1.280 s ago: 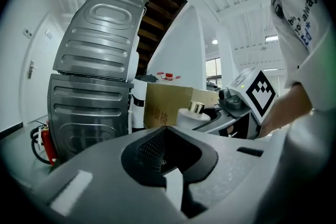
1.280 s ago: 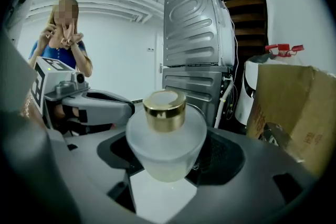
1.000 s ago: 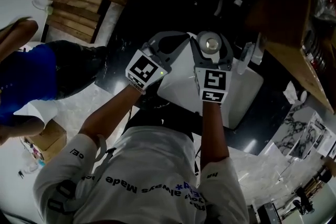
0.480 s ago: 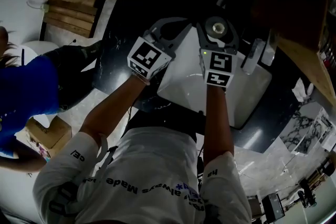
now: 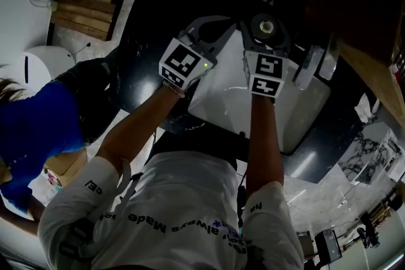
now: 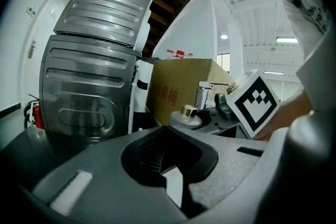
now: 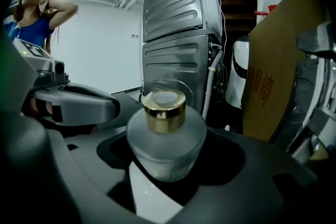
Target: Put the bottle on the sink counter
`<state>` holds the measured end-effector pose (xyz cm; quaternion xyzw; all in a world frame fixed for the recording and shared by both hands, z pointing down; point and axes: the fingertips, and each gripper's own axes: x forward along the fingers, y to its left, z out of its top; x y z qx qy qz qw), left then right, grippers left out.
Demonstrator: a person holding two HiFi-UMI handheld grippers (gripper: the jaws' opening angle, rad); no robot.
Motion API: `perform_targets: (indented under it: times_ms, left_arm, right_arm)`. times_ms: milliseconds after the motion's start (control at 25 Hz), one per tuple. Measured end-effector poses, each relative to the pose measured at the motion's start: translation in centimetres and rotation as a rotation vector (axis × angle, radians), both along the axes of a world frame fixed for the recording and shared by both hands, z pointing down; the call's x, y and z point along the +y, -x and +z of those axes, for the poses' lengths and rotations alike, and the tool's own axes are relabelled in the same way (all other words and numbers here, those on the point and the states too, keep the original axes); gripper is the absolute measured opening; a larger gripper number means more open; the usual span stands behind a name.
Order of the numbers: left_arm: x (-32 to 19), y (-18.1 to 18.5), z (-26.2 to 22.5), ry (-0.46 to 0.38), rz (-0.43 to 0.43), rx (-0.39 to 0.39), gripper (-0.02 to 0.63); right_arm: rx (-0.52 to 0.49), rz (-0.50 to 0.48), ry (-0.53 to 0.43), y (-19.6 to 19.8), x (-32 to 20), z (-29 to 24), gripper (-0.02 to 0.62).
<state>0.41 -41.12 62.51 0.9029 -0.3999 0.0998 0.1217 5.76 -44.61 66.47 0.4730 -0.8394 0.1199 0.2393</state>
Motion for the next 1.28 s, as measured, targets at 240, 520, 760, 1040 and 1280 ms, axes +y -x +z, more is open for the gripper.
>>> perform_targets:
  times_ms: [240,520,760,1040,1280]
  left_arm:
    - [0.2,-0.3,0.4,0.002,0.011,0.008,0.002]
    - [0.9,0.2,0.0,0.003,0.002,0.004,0.002]
    - [2.7,1.4,-1.4,0.015,-0.035,0.013,0.002]
    - [6.9,2.1,-5.2,0.003,-0.061,0.026,0.002]
    - [11.8,2.8,-9.9,-0.032,-0.055,0.053,0.002]
  right_arm:
    - [0.013,-0.012,0.035,0.0,0.2,0.7,0.336]
    - [-0.025,-0.011,0.061,0.0,0.1,0.9,0.339]
    - [-0.045,0.025,0.0,-0.5,0.6,-1.1,0.376]
    - [-0.068,0.033,-0.075,-0.9,4.6,-5.8,0.376]
    - [-0.099,-0.113,-0.116,0.6,10.5,-11.6,0.351]
